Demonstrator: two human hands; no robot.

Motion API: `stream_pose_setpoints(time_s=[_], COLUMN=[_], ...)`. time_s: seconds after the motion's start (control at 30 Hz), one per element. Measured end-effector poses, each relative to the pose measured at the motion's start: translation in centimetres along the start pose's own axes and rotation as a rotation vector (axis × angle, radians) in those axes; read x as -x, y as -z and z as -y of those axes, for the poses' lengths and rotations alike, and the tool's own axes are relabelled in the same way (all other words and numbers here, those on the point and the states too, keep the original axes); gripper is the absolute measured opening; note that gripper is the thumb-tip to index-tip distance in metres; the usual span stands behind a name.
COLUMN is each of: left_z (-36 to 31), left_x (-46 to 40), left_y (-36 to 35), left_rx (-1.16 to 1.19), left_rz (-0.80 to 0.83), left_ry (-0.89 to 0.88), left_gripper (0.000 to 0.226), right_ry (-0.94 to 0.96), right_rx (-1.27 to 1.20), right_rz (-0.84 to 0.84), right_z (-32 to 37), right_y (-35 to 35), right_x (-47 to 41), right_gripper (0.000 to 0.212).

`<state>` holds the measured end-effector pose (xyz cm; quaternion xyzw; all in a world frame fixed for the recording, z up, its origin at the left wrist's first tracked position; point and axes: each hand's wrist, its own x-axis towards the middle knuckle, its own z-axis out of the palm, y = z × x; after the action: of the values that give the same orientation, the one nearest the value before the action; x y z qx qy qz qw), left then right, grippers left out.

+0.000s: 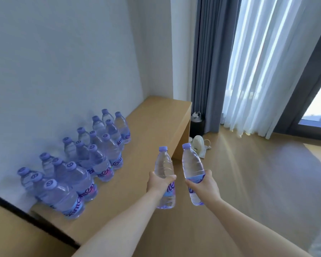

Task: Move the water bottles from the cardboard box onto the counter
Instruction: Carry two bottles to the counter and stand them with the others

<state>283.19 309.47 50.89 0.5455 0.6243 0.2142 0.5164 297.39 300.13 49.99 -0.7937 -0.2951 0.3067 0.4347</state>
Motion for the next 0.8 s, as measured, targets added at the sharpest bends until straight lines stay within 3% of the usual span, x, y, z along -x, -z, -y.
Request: stream_pose_setpoints(time_s=[0.27, 0.57, 0.8], left_z=[-4.3, -7.4, -6.3], left_x=[-11.1, -20.2, -23.5], left_y=[-1.3, -0.2, 1.7], left_rx=[0.213, 0.398, 0.398], left_rz=[-0.107, -0.398, -0.505], left_ry=[0.142, 0.169, 0.234], left_gripper=[0.062, 0.06, 0.084], right_ry=[0.043, 0.099, 0.131], right_rx=[0.036, 0.235, 0.211], right_rz=[0.183, 0.593, 0.792], right_z=[3.2, 9.1, 12.1], right_y=[-3.7, -8.0, -13.6], right_x=[-14.1, -27.8, -30.8], right_gripper=[0.052, 0.056, 0.062])
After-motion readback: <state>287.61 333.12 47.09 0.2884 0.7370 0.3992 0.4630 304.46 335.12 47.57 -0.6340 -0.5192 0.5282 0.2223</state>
